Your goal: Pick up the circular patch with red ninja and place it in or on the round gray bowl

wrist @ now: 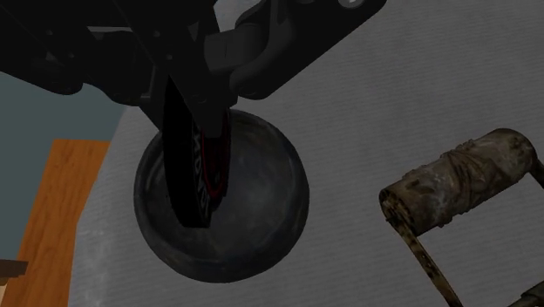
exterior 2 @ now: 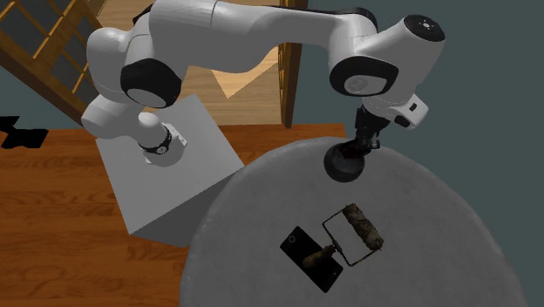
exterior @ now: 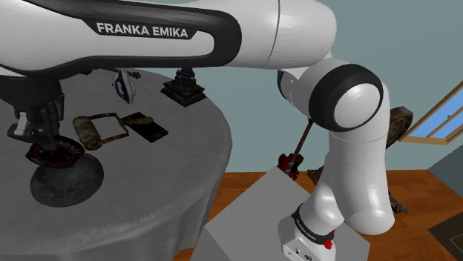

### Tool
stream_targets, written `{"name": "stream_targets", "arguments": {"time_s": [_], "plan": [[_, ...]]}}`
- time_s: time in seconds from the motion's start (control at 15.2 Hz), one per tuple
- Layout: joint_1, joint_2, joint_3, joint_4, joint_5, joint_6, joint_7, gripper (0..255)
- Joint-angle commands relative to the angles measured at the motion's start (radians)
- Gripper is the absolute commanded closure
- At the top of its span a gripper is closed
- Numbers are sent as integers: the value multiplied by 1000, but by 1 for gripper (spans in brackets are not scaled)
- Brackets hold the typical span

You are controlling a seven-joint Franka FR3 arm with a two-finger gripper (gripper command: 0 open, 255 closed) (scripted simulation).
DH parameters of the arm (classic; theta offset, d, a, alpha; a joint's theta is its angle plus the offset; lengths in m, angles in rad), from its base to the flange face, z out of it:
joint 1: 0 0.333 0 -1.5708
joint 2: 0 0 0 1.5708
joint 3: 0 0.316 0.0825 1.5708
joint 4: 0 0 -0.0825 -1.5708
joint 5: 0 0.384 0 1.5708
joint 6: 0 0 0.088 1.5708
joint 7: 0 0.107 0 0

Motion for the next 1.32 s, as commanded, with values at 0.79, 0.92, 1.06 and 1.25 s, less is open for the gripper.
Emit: {"name": "stream_targets", "arguments": {"time_s": [0.79,0.92,1.06,1.25], "plan": [[-3,-4,0,-19,0,16,1,0],[1,-4,1,16,1,-18,-1,0],[13,4,1,96,1,-90,-6,0],[18,9,1,132,0,-120,-8,0]]}}
